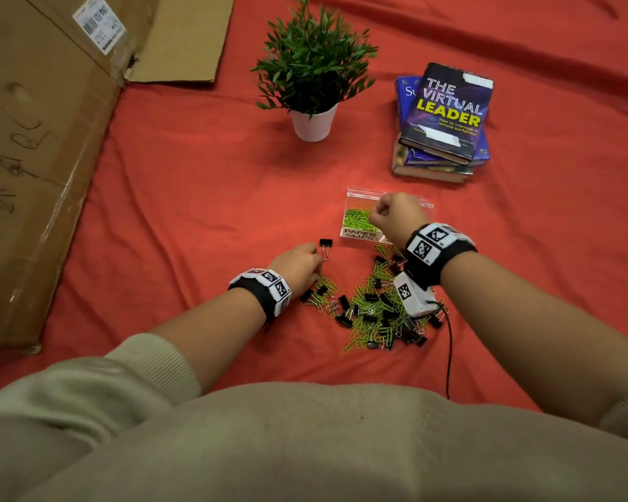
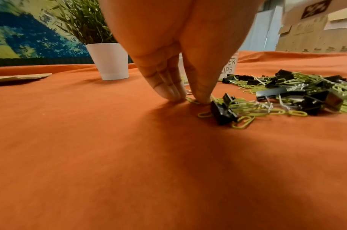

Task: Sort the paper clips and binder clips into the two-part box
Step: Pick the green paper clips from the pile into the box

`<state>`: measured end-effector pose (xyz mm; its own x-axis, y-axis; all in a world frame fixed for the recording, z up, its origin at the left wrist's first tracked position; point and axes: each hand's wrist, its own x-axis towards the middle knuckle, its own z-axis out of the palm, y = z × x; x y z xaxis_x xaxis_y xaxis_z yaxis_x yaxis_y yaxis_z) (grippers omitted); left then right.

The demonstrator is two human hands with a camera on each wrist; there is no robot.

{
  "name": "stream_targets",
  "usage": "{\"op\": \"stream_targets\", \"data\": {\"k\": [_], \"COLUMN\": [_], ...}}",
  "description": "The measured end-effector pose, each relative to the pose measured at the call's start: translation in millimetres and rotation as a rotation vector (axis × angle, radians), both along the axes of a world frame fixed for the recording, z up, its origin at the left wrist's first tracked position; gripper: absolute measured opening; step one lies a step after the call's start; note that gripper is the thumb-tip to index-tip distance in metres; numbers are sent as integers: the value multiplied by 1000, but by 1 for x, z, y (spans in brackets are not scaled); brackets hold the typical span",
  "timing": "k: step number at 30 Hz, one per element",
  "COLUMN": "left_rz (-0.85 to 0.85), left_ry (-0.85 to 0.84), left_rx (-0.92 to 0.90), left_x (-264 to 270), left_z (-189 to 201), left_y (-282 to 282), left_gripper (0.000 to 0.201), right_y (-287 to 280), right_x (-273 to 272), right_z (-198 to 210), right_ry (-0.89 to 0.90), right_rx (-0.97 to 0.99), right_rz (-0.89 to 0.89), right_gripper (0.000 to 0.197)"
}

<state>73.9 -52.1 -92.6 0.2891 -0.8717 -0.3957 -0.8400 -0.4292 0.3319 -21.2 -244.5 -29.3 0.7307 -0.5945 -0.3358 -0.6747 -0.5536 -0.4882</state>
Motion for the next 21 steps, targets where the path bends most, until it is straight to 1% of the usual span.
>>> {"op": "stream_targets", "data": {"k": [2, 4, 7, 9, 12, 13, 16, 17, 21], "left_rz": [40, 77, 99, 87, 61, 52, 22, 17, 0], "left_ry": [22, 59, 101, 109, 130, 143, 175, 182, 165], "left_rx": [5, -1, -10, -12, -29, -34, -54, -62, -46], "left_x": [-2, -3, -4, -6, -8, -9, -10, -10, -11], "left_z": [-1, -1, -1, -2, -1, -1, 2, 2, 3], "left_y": [0, -1, 1, 3, 5, 6, 7, 7, 7], "left_gripper": [17, 17, 24, 29, 34, 34, 36, 38, 40], "right_y": [-2, 1, 20, 42, 77, 87, 108, 112, 113], "right_x": [7, 8, 1, -8, -26, -32, -49, -52, -58], "right_z": [0, 2, 2, -2, -21, -28, -47, -51, -57], "right_ry": [73, 100, 6, 2, 144, 176, 179, 170, 140], "right_rx": [-62, -134, -243, -198, -24, 6, 2, -19, -73], "right_rz": [58, 112, 175, 237, 351, 384, 454, 470, 474], "right_gripper": [17, 20, 27, 24, 19, 21, 37, 39, 32]}}
